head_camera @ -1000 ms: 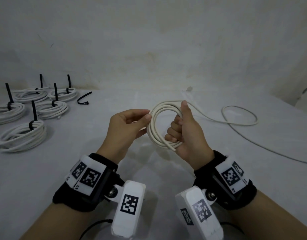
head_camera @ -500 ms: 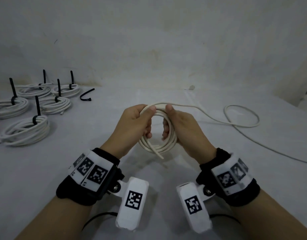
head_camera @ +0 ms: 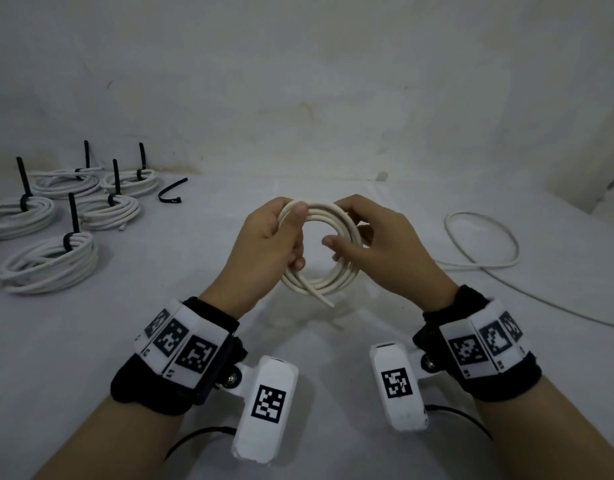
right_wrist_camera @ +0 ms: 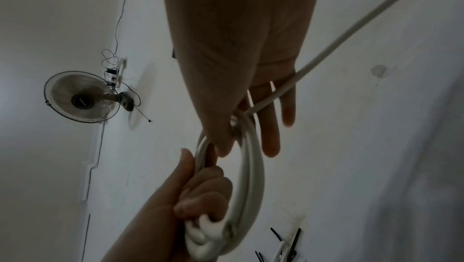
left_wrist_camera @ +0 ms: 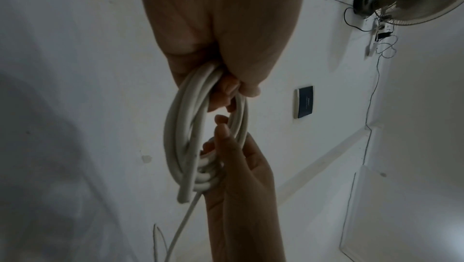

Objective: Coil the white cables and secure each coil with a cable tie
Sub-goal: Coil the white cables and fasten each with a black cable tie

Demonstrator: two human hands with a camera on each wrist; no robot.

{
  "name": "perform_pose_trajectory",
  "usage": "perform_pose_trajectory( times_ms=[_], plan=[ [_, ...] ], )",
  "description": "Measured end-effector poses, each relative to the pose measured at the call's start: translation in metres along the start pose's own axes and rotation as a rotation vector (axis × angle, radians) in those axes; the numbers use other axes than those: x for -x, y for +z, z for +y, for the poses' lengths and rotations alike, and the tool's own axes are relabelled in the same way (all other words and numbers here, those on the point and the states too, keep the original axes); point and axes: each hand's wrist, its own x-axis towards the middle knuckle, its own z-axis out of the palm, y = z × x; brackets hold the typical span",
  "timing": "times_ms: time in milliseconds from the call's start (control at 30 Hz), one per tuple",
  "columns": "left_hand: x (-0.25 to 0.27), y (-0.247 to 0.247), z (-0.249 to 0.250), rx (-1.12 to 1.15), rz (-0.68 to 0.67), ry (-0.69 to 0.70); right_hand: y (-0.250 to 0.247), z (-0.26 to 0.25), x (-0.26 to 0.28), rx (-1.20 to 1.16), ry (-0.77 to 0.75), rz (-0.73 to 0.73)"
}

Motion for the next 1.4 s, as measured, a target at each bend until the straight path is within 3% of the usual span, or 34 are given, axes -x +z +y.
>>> perform_pose_trajectory(
  times_ms=[100,300,433,600,833,1033,1400],
  plan=[
    [0.002,0.002,0.0,0.039,-0.081,-0.023,0.001,-0.006,0.001,-0.126,-0.001,0.081],
    [-0.002,-0.007,0.007,0.3,-0.197,-0.289,0.009,-0.004,0.0,-0.153,-0.009,0.083],
    [-0.001,-0.009,0.008,0.388,-0.294,-0.335,0.012,-0.003,-0.001,-0.259,0.049,0.07],
    [0.001,-0.009,0.011,0.418,-0.314,-0.364,0.014,-0.006,-0.001,-0.385,0.091,0.089],
    [0.001,-0.004,0.011,0.34,-0.263,-0.375,0.008,-0.002,-0.003,-0.368,0.089,0.117],
    [-0.002,-0.003,0.01,0.416,-0.192,-0.344,0.003,-0.002,-0.004,-0.228,0.021,0.16],
    [-0.021,-0.034,0.001,0.765,0.19,-0.16,-0.027,0.035,-0.001,0.097,0.164,-0.048]
  ],
)
